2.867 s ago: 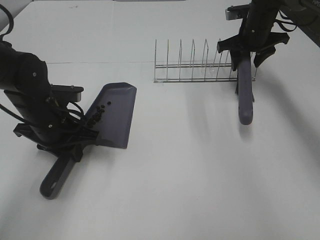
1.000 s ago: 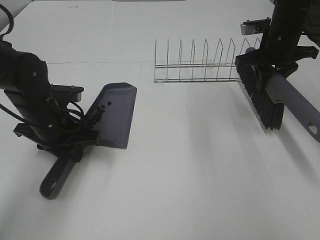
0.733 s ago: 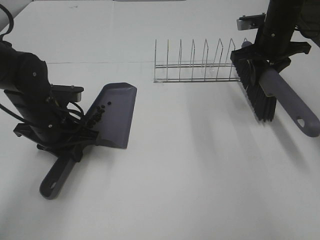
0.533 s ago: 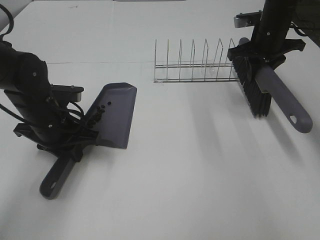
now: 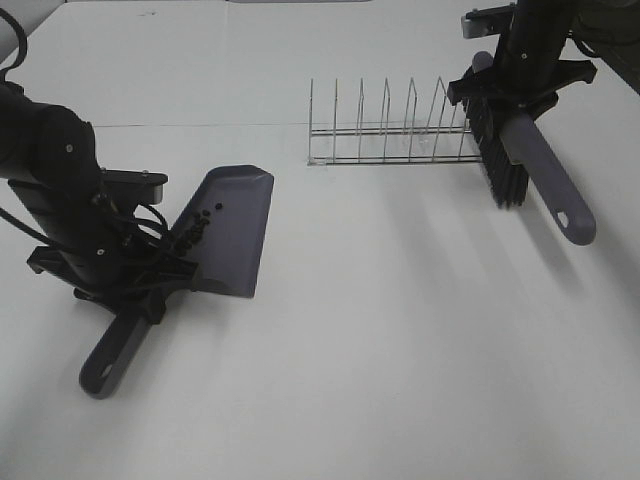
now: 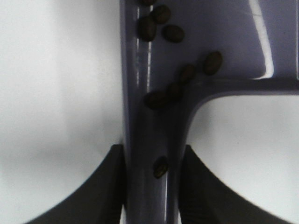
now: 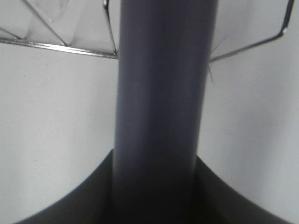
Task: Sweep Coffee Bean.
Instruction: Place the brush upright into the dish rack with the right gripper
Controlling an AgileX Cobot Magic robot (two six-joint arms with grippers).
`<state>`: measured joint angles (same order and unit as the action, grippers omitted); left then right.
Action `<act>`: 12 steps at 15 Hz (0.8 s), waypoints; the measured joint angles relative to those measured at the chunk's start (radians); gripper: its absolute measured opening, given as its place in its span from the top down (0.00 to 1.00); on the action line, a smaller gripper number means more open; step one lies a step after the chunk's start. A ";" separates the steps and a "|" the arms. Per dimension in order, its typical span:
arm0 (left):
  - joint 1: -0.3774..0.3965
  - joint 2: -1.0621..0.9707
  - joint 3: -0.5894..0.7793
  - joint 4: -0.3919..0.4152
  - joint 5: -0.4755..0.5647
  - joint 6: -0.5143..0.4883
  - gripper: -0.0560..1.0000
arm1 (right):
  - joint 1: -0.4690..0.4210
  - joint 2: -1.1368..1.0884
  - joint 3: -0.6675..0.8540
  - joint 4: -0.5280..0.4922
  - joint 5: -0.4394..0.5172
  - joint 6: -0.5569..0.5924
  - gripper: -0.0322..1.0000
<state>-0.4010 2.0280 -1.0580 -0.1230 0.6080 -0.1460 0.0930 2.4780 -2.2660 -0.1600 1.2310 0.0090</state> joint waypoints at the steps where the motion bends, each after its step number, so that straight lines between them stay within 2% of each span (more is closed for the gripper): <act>1: 0.000 0.000 0.000 0.000 0.000 0.000 0.69 | 0.000 0.012 -0.028 -0.002 0.000 0.000 0.71; 7: 0.000 0.000 0.000 0.000 0.000 0.000 0.69 | -0.004 0.049 -0.082 0.098 -0.029 -0.001 0.71; 12: 0.000 0.000 0.000 0.000 0.000 0.000 0.69 | -0.005 0.049 -0.082 0.123 -0.050 -0.037 0.71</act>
<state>-0.4010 2.0280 -1.0580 -0.1230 0.6080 -0.1460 0.0880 2.5270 -2.3480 -0.0370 1.1810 -0.0280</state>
